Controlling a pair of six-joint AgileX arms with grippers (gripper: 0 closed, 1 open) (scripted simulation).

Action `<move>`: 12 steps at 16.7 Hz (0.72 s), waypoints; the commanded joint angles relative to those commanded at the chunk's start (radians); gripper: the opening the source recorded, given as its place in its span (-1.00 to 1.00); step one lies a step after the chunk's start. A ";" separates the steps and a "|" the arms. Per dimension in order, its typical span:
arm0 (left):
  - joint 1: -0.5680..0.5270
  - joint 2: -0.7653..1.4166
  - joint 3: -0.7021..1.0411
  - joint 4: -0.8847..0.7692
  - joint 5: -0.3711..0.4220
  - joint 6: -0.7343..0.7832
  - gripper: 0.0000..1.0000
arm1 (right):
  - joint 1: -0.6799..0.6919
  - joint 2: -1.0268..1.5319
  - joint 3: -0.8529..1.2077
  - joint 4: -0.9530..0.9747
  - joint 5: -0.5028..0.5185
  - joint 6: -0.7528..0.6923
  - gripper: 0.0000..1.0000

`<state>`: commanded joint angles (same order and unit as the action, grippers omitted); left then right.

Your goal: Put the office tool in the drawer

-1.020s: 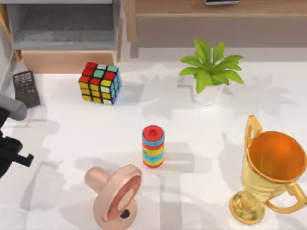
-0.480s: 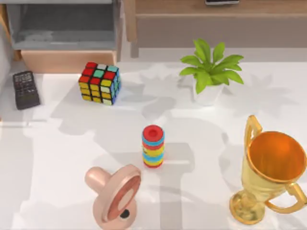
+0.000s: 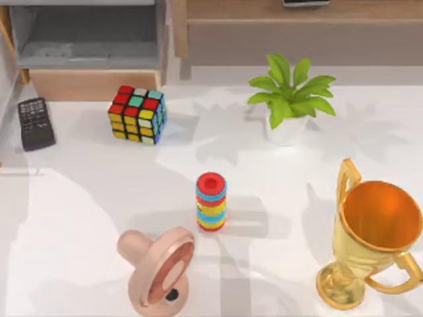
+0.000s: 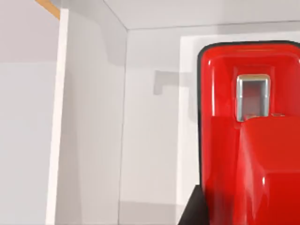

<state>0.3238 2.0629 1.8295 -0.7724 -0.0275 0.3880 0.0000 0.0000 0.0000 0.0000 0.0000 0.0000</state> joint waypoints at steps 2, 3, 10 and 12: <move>0.012 0.081 0.013 -0.030 0.006 0.006 -1.00 | 0.000 0.000 0.000 0.000 0.000 0.000 1.00; 0.015 0.117 0.017 -0.048 0.010 0.009 -1.00 | 0.000 0.000 0.000 0.000 0.000 0.000 1.00; 0.008 0.203 0.004 -0.130 0.024 0.019 -1.00 | 0.000 0.000 0.000 0.000 0.000 0.000 1.00; 0.008 0.203 0.004 -0.130 0.024 0.019 -1.00 | 0.000 0.000 0.000 0.000 0.000 0.000 1.00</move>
<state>0.3313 2.2655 1.8338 -0.9021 -0.0034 0.4071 0.0000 0.0000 0.0000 0.0000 0.0000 0.0000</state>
